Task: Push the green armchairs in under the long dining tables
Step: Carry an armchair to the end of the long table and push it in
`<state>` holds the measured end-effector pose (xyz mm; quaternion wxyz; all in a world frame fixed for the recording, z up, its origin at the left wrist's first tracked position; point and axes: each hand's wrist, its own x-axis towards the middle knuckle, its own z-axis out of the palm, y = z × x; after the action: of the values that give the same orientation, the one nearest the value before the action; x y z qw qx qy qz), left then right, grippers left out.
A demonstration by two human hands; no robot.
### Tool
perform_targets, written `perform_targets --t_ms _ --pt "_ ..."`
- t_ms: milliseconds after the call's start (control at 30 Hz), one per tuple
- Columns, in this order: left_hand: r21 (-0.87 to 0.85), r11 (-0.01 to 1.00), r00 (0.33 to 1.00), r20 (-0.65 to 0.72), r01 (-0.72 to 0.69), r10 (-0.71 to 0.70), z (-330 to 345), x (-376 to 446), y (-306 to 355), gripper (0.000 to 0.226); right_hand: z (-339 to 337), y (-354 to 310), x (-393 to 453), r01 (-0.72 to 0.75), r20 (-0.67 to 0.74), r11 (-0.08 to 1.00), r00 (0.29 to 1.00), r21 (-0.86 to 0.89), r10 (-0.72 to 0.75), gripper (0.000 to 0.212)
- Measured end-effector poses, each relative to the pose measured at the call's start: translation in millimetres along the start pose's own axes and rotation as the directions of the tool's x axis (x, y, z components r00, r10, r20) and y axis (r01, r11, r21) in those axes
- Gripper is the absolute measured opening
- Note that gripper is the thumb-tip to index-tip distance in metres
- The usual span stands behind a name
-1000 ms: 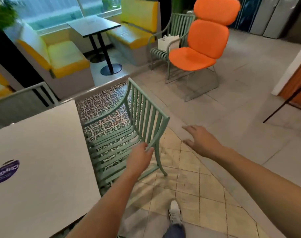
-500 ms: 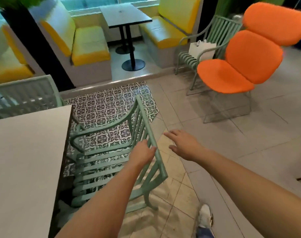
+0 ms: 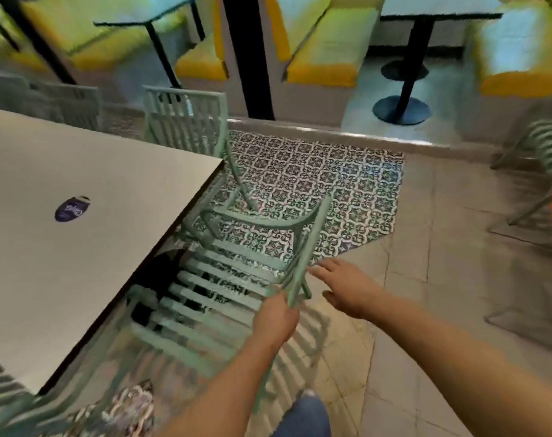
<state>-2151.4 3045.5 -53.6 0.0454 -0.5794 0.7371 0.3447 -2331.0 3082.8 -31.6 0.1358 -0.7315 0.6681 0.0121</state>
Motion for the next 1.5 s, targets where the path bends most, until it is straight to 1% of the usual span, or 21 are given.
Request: perform_targets --t_ms 67,167,233,300,400,500,533,600,700,800,900,933,967,1033,1100,1167,1267,1333,1400,1433,1500 --pt "0.022 0.999 0.999 -0.017 0.031 -0.03 1.0 10.6 2.5 0.032 0.7 12.0 30.2 0.093 0.05 0.995 0.995 -0.039 -0.091 0.067" --pt "0.158 0.987 0.999 -0.04 0.041 -0.035 0.8 31.2 7.4 0.031 5.1 31.7 70.4 0.208 0.14 0.974 0.971 -0.094 -0.194 0.069" --pt "0.221 0.975 0.999 -0.039 0.031 -0.023 -2.6 40.1 12.1 0.032 7.3 41.6 84.5 0.272 0.194 0.954 0.95 -0.129 -0.245 0.067" --pt "0.206 0.976 0.997 -0.033 0.07 -0.064 -1.5 45.2 15.2 0.032 8.5 52.8 99.6 0.381 0.245 0.913 0.908 -0.149 -0.339 0.06" --pt "0.188 0.975 0.993 -0.047 0.119 -0.112 -2.9 42.4 18.0 0.034 8.5 61.8 117.9 0.497 0.29 0.856 0.848 -0.141 -0.444 0.051" --pt "0.082 0.98 0.98 -0.09 0.183 -0.176 3.9 29.8 15.8 0.023 11.9 66.4 129.2 0.59 0.341 0.798 0.78 -0.122 -0.524 0.047" --pt "0.029 0.975 0.968 -0.125 0.221 -0.216 7.0 24.4 17.0 0.02 9.9 69.0 136.5 0.625 0.357 0.77 0.753 -0.127 -0.552 0.046" --pt "-0.023 0.963 0.943 -0.198 0.268 -0.267 15.8 17.0 17.9 0.024 6.9 75.0 149.0 0.659 0.389 0.742 0.72 -0.125 -0.574 0.047" --pt "-0.086 0.924 0.872 -0.308 0.372 -0.38 38.0 5.0 23.0 0.032 11.0 83.4 160.2 0.73 0.406 0.667 0.66 -0.15 -0.632 0.051" --pt "-0.145 0.85 0.776 -0.355 0.506 -0.522 58.2 1.0 30.0 0.036 10.5 96.1 167.7 0.759 0.404 0.632 0.633 -0.157 -0.66 0.045" --pt "-0.132 0.726 0.673 -0.293 0.675 -0.679 69.0 -3.3 31.1 0.04 1.9 121.6 188.3 0.729 0.435 0.661 0.66 -0.176 -0.612 0.042" --pt "-0.117 0.696 0.648 -0.284 0.708 -0.707 72.0 -6.7 31.0 0.039 0.7 131.4 194.7 0.721 0.431 0.669 0.67 -0.182 -0.605 0.044" --pt "-0.098 0.682 0.639 -0.278 0.724 -0.718 73.8 -10.4 29.9 0.039 1.0 138.7 200.1 0.714 0.425 0.675 0.677 -0.186 -0.6 0.047" --pt "-0.048 0.683 0.65 -0.267 0.729 -0.712 73.6 -16.2 30.1 0.039 3.9 145.1 206.8 0.717 0.408 0.67 0.679 -0.192 -0.61 0.049" --pt "-0.03 0.692 0.663 -0.257 0.721 -0.703 70.6 -18.2 30.2 0.039 4.0 143.6 206.0 0.721 0.396 0.664 0.679 -0.199 -0.619 0.042" --pt "-0.015 0.696 0.669 -0.26 0.718 -0.696 68.1 -19.1 30.9 0.038 0.3 141.4 201.9 0.721 0.409 0.663 0.676 -0.2 -0.612 0.037" --pt "0.004 0.703 0.684 -0.238 0.711 -0.69 64.8 -20.9 34.9 0.038 -12.1 136.8 194.3 0.718 0.441 0.666 0.674 -0.202 -0.593 0.038" --pt "0.026 0.699 0.688 -0.204 0.715 -0.696 66.0 -23.4 41.9 0.038 -20.0 138.8 184.3 0.72 0.464 0.664 0.668 -0.202 -0.582 0.046" --pt "0.033 0.701 0.693 -0.189 0.713 -0.696 68.9 -28.7 50.2 0.039 -25.5 143.7 171.8 0.731 0.466 0.656 0.654 -0.186 -0.596 0.066" --pt "0.033 0.704 0.697 -0.18 0.709 -0.694 71.1 -32.1 54.6 0.039 -27.2 147.4 166.1 0.734 0.467 0.654 0.65 -0.183 -0.599 0.071" --pt "0.035 0.72 0.714 -0.174 0.693 -0.679 80.5 -36.9 61.5 0.037 -28.0 155.3 159.0 0.732 0.49 0.657 0.646 -0.181 -0.585 0.07"
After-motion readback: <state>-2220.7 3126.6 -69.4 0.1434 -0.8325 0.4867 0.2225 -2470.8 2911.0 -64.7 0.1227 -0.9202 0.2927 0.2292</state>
